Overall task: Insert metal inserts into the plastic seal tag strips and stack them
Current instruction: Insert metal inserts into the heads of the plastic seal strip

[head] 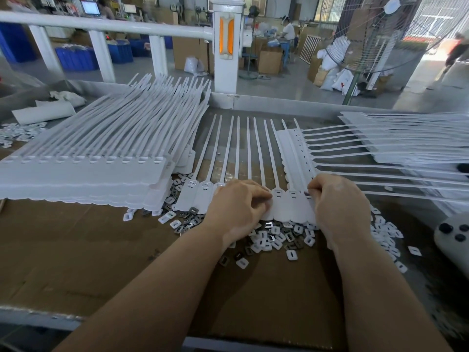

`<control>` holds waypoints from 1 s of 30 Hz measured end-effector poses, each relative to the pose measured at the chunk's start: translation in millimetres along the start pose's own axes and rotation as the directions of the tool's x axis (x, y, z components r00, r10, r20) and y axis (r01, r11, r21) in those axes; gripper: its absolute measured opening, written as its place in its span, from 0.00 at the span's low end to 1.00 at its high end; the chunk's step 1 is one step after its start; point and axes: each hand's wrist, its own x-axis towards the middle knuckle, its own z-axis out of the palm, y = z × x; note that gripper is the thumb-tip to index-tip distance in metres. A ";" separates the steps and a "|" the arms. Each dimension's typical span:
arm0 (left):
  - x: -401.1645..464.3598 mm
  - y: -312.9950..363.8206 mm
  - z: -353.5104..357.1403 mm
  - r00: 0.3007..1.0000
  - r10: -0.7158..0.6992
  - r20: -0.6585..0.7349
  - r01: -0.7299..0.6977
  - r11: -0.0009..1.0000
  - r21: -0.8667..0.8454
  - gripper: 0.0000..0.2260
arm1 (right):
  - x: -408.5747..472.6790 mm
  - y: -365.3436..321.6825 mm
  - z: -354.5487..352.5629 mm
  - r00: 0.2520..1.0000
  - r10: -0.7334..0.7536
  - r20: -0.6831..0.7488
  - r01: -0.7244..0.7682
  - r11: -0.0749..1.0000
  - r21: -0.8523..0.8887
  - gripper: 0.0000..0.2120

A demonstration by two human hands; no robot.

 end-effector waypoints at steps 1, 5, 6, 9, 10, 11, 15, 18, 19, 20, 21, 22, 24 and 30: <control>0.1 -0.1 -0.2 1.000 0.002 0.001 -0.002 1.000 -0.002 0.11 | -0.1 0.5 -0.5 1.000 -0.002 -0.005 0.002 1.000 -0.013 0.07; 0.8 -0.8 0.3 1.000 0.004 -0.003 -0.004 1.000 0.006 0.11 | -0.5 -0.6 -2.6 1.000 -0.027 0.011 0.028 0.999 -0.046 0.07; 0.8 -0.9 0.5 1.000 0.005 -0.004 -0.005 1.000 0.006 0.11 | -0.4 -1.0 -3.1 0.999 -0.030 0.013 0.031 0.998 -0.052 0.07; 0.8 -1.5 0.6 1.000 0.010 -0.010 -0.010 1.000 0.002 0.11 | -0.9 -2.1 -4.4 0.999 -0.018 0.032 0.020 0.997 -0.073 0.08; 0.9 -1.6 0.5 1.000 0.011 -0.009 -0.011 1.000 0.005 0.11 | -1.1 -2.7 -4.9 0.999 -0.018 0.041 0.022 0.996 -0.085 0.08; 1.1 -1.8 0.3 1.000 0.011 -0.007 -0.011 1.000 0.008 0.11 | -1.3 -3.5 -5.4 0.998 -0.022 0.052 0.027 0.994 -0.102 0.09; 1.1 -1.6 0.2 1.000 0.012 -0.008 -0.012 1.000 0.007 0.11 | -2.0 -5.4 -8.3 0.995 -0.019 0.097 0.038 0.980 -0.195 0.13; 0.9 -1.9 0.7 1.000 0.014 -0.013 -0.014 1.000 -0.002 0.11 | -2.1 -7.1 -10.2 0.995 -0.015 0.101 0.042 0.961 -0.273 0.11; 0.9 -2.0 0.9 1.000 0.014 -0.013 -0.014 1.000 -0.001 0.11 | -2.5 -8.1 -10.7 0.994 -0.019 0.104 0.050 0.953 -0.299 0.10; 1.0 -2.1 1.0 1.000 0.013 -0.013 -0.013 1.000 0.001 0.11 | -2.7 -9.6 -11.4 0.994 -0.024 0.107 0.058 0.945 -0.322 0.10; 0.9 -1.9 1.1 1.000 0.011 -0.012 -0.011 1.000 0.004 0.11 | -3.1 -10.9 -12.1 0.994 -0.029 0.109 0.065 0.938 -0.341 0.09; 0.9 -1.7 1.0 1.000 0.008 -0.012 -0.008 1.000 0.006 0.11 | -3.4 -12.3 -13.0 0.994 -0.034 0.105 0.070 0.932 -0.356 0.09; 0.8 -1.4 1.1 1.000 0.005 -0.012 -0.005 1.000 0.008 0.11 | -4.2 -13.8 -14.4 0.994 -0.039 0.098 0.073 0.926 -0.370 0.09; -0.1 -1.5 0.9 1.000 0.004 -0.014 -0.004 1.000 0.001 0.11 | -6.0 -10.1 -11.6 0.993 0.121 0.005 -0.120 0.987 -0.110 0.12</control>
